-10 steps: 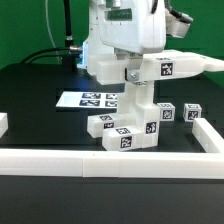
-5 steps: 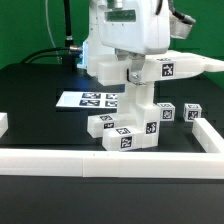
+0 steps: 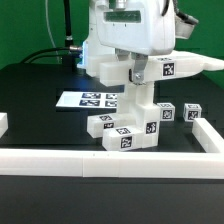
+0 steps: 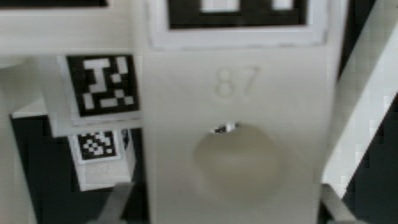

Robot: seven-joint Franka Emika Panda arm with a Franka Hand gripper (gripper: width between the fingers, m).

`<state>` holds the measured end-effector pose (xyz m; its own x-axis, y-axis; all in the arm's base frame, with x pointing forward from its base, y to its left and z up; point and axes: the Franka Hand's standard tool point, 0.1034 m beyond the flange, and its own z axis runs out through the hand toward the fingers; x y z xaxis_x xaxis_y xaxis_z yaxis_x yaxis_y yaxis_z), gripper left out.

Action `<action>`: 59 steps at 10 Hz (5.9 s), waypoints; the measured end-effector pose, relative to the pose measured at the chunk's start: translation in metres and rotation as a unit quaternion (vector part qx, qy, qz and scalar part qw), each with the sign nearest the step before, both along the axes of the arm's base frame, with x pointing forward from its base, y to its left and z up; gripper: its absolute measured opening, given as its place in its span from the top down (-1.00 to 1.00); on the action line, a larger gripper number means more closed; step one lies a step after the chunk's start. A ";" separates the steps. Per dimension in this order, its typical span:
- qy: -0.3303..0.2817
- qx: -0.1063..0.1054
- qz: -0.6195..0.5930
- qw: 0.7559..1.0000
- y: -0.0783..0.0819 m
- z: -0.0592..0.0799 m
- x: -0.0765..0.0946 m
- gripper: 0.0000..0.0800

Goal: Assemble chair

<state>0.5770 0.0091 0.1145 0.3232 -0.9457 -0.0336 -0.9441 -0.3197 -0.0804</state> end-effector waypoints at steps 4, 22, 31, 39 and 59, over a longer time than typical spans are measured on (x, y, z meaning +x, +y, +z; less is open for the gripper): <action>-0.002 -0.004 0.018 1.000 0.001 0.000 0.003 0.29; -0.006 0.003 -0.070 0.997 -0.009 0.000 0.004 0.29; -0.008 -0.001 -0.060 0.998 0.001 0.001 0.018 0.29; 0.010 -0.014 0.003 1.000 0.011 0.003 0.017 0.29; 0.001 -0.022 -0.004 1.000 0.013 0.002 0.034 0.29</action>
Offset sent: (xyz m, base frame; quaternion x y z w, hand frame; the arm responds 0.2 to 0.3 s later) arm 0.0021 -0.0052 -0.0088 -0.0121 0.0140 -0.0183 0.9997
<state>0.6108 0.0218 0.1163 0.3152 -0.9490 0.0076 -0.9469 -0.3150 -0.0644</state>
